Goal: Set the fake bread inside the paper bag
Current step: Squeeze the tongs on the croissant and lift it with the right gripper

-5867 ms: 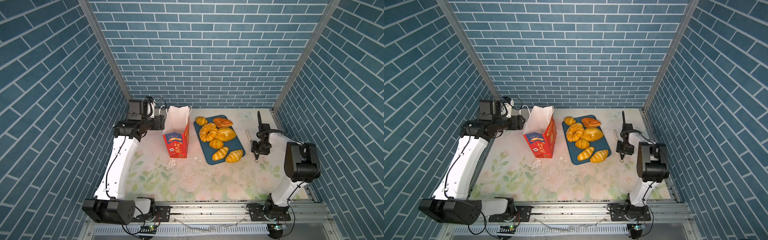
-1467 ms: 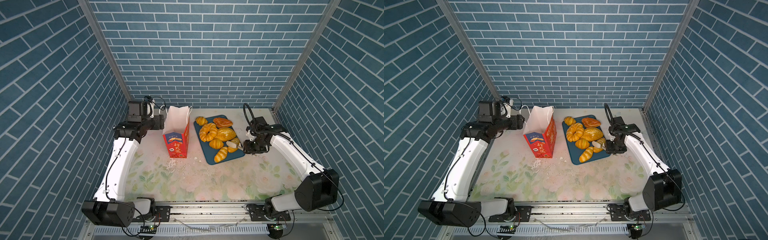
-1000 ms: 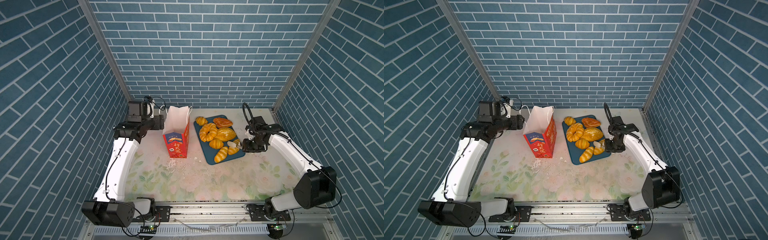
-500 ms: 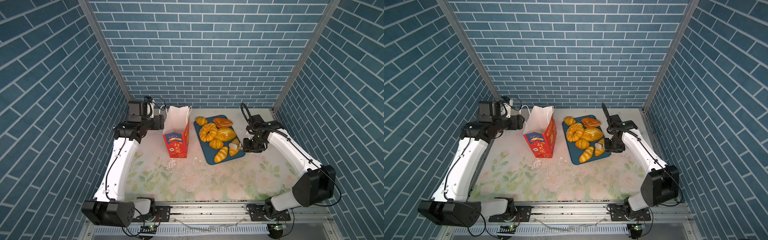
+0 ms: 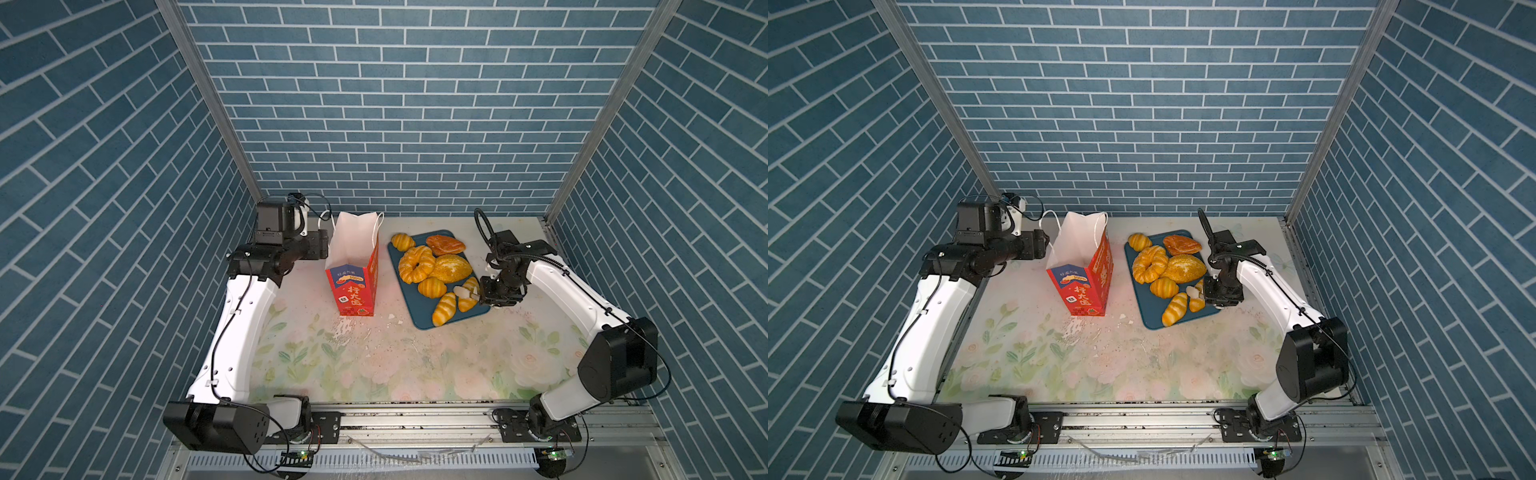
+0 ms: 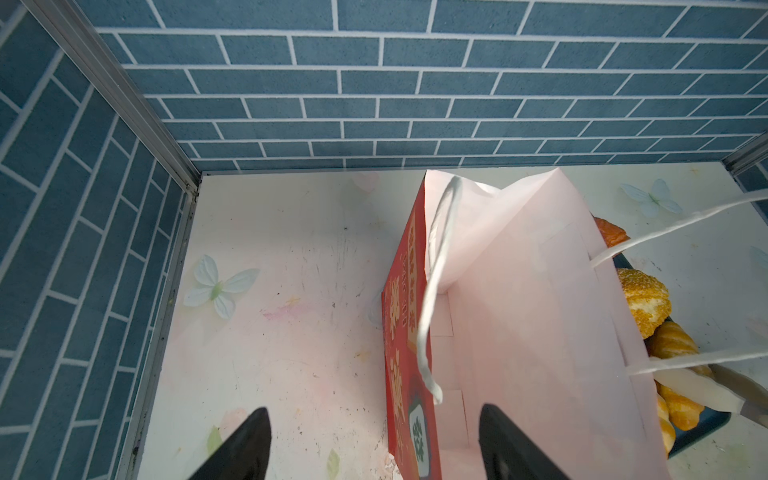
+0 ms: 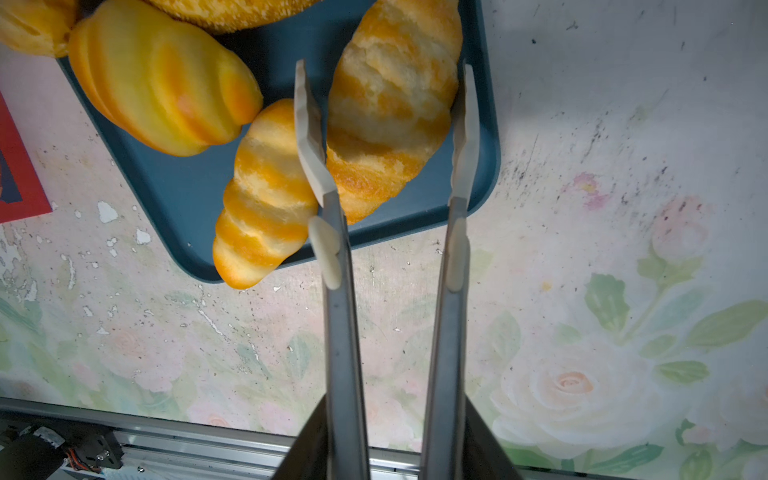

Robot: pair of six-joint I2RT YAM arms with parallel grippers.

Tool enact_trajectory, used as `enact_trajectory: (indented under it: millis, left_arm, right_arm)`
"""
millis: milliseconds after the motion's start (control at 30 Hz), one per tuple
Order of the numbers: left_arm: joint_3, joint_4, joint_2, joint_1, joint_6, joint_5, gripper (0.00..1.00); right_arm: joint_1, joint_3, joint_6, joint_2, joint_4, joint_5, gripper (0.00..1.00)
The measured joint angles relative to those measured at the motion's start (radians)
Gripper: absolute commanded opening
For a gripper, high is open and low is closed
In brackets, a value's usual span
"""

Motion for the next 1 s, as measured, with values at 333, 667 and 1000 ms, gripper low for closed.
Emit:
enact_trajectory:
  millis: [333,667,1000]
  left_arm:
    - [0.0,0.0,0.0,0.0,-0.006,0.0,0.8]
    - [0.0,0.0,0.006,0.0,-0.023,0.012,0.8]
    - [-0.015,0.028,0.087,0.0,-0.085,0.075,0.72]
  right_arm:
    - [0.002,0.002,-0.002,-0.007,-0.003,0.035,0.32]
    - [0.002,0.177,-0.066,-0.174,-0.027,0.105,0.29]
    - [0.039,0.348,-0.134,-0.189,0.103,0.013,0.28]
